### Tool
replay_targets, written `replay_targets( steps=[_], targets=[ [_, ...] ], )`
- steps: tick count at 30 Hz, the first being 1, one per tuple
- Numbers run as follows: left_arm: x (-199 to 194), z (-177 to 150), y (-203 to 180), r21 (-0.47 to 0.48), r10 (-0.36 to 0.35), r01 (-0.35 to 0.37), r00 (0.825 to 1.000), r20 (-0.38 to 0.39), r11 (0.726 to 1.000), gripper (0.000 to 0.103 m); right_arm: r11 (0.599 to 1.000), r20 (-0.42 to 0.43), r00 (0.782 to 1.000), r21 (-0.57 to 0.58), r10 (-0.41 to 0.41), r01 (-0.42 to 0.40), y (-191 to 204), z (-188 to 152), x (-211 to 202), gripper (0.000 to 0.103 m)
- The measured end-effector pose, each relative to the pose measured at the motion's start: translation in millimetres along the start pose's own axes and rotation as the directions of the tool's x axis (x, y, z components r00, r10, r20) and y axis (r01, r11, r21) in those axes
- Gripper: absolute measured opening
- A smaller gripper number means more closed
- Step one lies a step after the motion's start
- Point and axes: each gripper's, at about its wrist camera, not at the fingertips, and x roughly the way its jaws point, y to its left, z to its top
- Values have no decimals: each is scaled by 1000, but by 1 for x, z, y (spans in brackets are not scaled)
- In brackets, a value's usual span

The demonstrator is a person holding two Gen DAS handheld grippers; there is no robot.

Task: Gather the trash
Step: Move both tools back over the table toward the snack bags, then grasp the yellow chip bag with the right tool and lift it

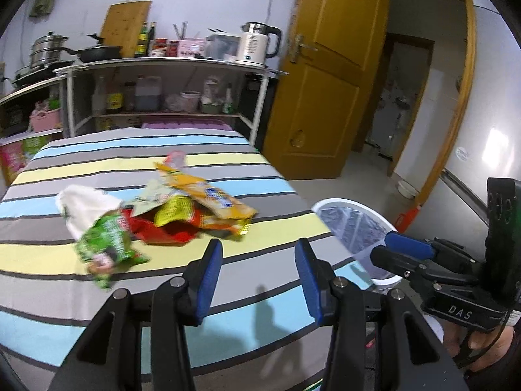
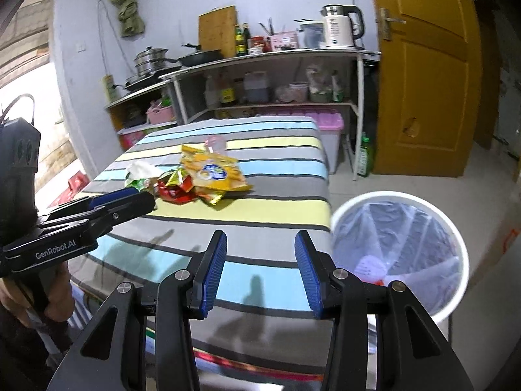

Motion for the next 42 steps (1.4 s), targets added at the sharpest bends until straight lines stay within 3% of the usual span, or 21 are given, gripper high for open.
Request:
replay_targets(
  steps=[10,24,42],
  targets=[
    [-17,-11,44,-61,97,-96,995,9,993,48,998,-24,999,-59,34,-36,27,6,20,46],
    [-18,-17,105,-176,226,-225,974,-13,958,60,989,-47,997,-136,56,-62,54,24,58,52],
    [36,-11,127,-241,204,-240,965,-165,941,71,981,-89,993,-172,73,-87,66,42,106,52]
  ],
)
